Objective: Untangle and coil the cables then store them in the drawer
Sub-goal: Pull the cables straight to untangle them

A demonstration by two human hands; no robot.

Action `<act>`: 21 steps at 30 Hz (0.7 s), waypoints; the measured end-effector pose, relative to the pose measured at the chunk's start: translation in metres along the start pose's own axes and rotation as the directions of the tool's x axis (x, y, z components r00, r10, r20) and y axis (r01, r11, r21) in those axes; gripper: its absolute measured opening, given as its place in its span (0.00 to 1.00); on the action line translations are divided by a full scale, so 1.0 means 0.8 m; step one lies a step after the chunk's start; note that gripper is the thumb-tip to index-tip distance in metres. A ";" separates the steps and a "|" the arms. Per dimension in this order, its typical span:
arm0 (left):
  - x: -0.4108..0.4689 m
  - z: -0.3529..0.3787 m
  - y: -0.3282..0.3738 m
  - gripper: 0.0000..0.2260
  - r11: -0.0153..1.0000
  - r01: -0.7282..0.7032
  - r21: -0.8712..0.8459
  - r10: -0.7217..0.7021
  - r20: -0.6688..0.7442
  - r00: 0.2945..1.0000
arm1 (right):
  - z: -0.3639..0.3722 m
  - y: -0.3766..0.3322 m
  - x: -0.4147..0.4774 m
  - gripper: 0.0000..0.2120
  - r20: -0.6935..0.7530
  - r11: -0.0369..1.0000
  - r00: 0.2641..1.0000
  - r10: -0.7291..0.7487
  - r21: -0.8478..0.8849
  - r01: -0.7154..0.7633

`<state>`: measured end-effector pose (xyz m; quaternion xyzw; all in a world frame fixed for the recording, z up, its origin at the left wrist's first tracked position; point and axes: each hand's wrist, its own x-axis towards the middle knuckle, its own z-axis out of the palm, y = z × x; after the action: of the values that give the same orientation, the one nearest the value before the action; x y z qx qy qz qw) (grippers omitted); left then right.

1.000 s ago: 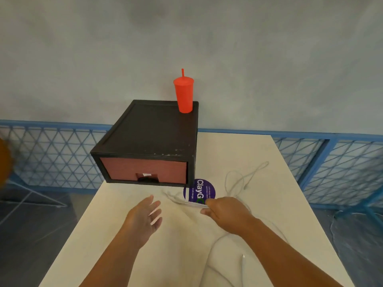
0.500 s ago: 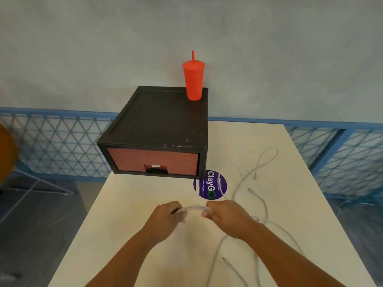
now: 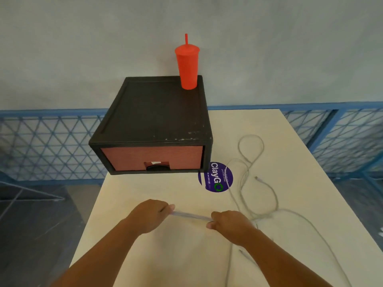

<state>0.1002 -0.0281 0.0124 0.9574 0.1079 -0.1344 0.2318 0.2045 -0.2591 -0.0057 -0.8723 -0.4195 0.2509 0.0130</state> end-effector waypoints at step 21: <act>-0.055 0.041 -0.124 0.31 0.863 0.162 0.479 -0.051 -0.238 0.970 | 0.024 -0.008 0.018 0.22 0.052 1.000 0.998 0.020 -0.016 -0.020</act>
<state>0.0257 0.0360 -0.0436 0.9860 0.1474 -0.0650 -0.0422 0.1984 -0.2478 -0.0271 -0.8698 -0.4129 0.2702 -0.0073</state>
